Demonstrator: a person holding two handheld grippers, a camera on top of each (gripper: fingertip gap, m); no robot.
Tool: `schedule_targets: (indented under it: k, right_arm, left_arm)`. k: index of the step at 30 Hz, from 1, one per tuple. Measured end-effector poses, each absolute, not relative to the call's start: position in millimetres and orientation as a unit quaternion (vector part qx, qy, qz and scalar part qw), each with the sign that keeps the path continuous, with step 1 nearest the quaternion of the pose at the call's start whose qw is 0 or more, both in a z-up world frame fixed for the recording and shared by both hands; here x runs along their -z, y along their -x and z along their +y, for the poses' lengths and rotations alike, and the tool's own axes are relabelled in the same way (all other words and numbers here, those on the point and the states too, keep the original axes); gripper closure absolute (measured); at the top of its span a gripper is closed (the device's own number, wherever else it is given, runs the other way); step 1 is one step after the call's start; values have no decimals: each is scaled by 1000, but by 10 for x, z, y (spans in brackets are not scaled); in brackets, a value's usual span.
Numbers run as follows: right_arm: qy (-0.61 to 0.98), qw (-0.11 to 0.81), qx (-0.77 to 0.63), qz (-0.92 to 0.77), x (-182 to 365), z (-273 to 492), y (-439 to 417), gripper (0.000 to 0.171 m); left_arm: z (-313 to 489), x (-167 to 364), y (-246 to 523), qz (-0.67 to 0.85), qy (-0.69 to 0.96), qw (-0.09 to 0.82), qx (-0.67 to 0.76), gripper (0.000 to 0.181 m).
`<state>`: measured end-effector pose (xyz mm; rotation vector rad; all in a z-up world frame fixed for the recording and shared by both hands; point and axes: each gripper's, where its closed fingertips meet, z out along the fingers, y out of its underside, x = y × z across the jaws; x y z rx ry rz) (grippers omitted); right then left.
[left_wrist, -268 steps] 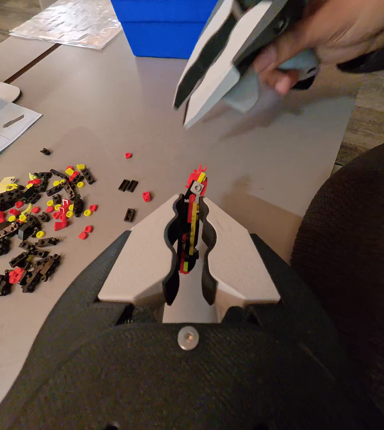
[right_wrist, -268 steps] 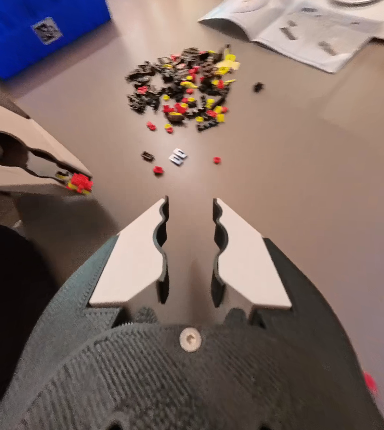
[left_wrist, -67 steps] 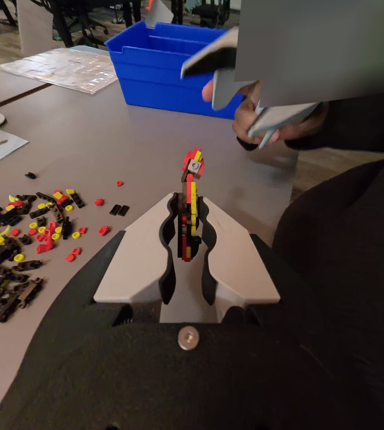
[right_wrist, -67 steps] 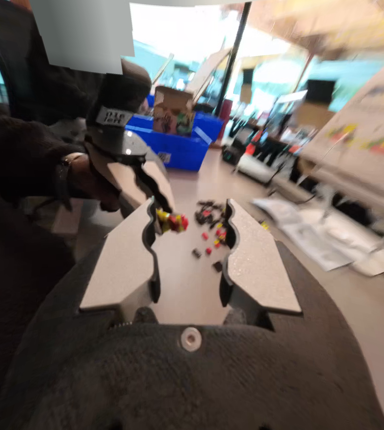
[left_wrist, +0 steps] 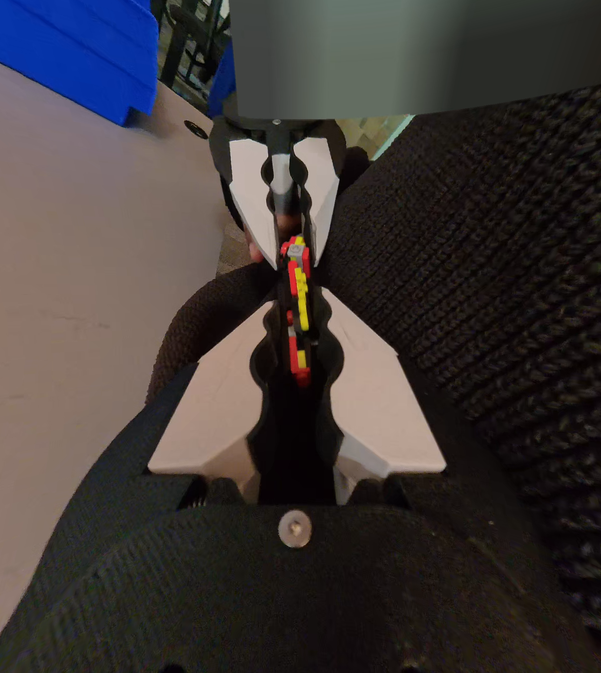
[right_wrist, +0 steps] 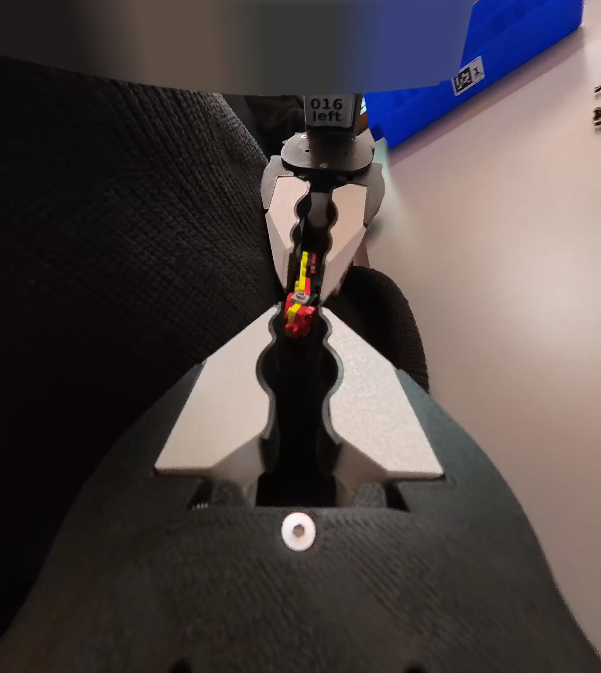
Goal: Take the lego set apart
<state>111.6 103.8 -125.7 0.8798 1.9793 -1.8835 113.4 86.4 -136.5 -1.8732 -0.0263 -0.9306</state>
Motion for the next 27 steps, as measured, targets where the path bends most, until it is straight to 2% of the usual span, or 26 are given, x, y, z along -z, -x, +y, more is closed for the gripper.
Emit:
schedule_targets:
  k: [7,13,15,16,18,21,24,27]
  right_arm:
    - [-307,109,658,679,1241,1132,-1017,155]
    - [-349,50,648,675,1297,1160,-737,157]
    - [-366,44,646,669,1315,1172,-651,156]
    - [-376,45,647,662,1319,1183,-610,156]
    - [-406,57,649,641,1332,1215,-519,156]
    - [-462,106,671,571,1306,1220,-370,156]
    - [-495,172,686,504,1299,1217,-283,156]
    - [-506,213,697,461,1281,1264,-269,156]
  left_arm:
    - [924,1357,-1044,-34,764,502,404,159]
    - [992,1410,-747,-84,772,523,352,161]
    - [1013,1420,-588,-112,773,536,321,158]
    - [1015,1422,-512,-121,775,543,300,150]
    - [1015,1411,-397,-129,778,558,257,134]
    - [1017,1456,-324,-122,795,558,204,125]
    - [1026,1463,-284,-100,806,564,150,125]
    - [1026,1458,-293,-84,809,566,136,137]
